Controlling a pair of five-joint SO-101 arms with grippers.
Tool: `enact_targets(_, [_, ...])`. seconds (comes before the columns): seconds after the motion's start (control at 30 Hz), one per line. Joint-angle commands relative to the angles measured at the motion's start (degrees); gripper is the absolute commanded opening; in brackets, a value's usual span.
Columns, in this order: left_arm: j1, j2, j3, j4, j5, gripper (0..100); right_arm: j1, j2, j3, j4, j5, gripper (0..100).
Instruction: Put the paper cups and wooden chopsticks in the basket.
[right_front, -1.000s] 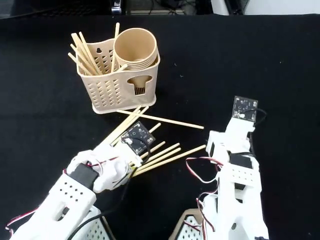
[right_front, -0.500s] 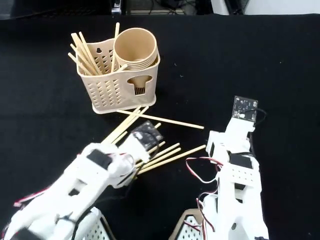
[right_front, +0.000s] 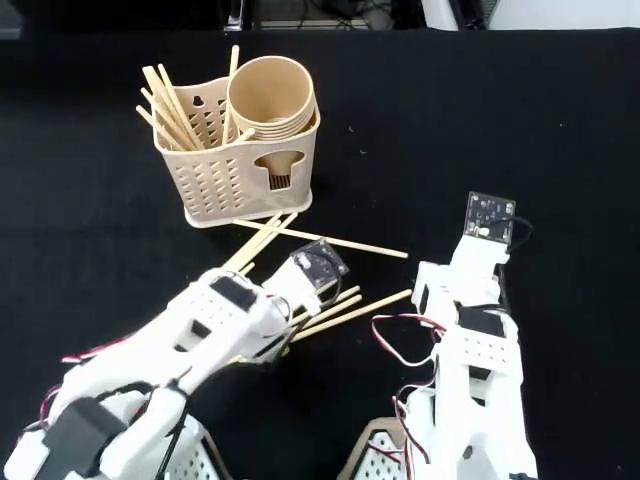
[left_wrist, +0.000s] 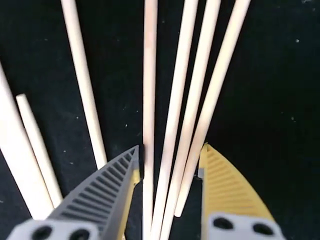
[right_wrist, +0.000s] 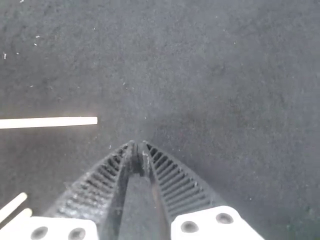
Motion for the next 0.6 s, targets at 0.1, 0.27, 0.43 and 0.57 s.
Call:
enact_targets(0.1, [0.7, 0.7, -2.6, 0.6, -0.4, 6, 0.3, -1.1, -0.7, -1.4, -0.1, 1.5])
enact_targets(0.27, [0.7, -0.7, -2.2, 0.6, -0.4, 3, 0.3, -1.1, -0.7, -1.4, -0.1, 1.5])
enact_targets(0.43, [1.2, -4.6, -3.5, 5.3, -2.4, 3, 0.3, -1.1, -0.7, -1.4, -0.1, 1.5])
enact_targets(0.57, [0.7, -10.2, -6.8, 14.8, -6.4, 3, 0.3, -1.1, -0.7, -1.4, -0.1, 1.5])
